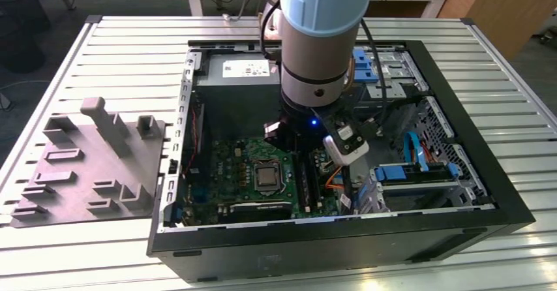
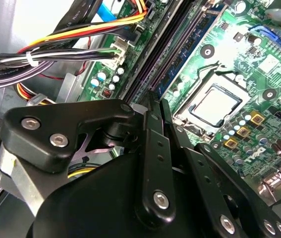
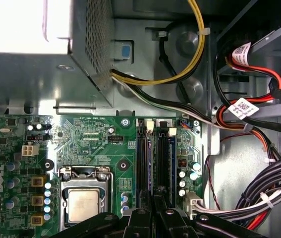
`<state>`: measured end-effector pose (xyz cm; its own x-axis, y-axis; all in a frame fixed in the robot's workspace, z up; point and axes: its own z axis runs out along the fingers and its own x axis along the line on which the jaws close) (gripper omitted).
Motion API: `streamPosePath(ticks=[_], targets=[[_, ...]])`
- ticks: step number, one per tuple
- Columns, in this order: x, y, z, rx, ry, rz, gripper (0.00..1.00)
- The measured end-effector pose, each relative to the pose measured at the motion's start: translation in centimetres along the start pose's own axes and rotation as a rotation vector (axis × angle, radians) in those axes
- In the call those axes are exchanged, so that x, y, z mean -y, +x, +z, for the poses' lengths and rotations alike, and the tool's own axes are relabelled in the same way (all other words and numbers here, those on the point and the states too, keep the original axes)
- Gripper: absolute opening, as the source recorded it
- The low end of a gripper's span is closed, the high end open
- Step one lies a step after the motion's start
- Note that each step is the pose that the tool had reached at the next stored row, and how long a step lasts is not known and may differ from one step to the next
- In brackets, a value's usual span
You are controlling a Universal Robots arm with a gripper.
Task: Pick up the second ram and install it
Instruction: 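Insert the second ram into the second slot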
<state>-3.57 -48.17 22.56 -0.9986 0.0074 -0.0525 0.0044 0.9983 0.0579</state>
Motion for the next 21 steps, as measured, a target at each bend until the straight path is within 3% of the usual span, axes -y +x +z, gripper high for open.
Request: streamPosePath(ticks=[21], targets=[[-0.06,0.16,0.44,0.0001,0.0002,0.000,0.14]])
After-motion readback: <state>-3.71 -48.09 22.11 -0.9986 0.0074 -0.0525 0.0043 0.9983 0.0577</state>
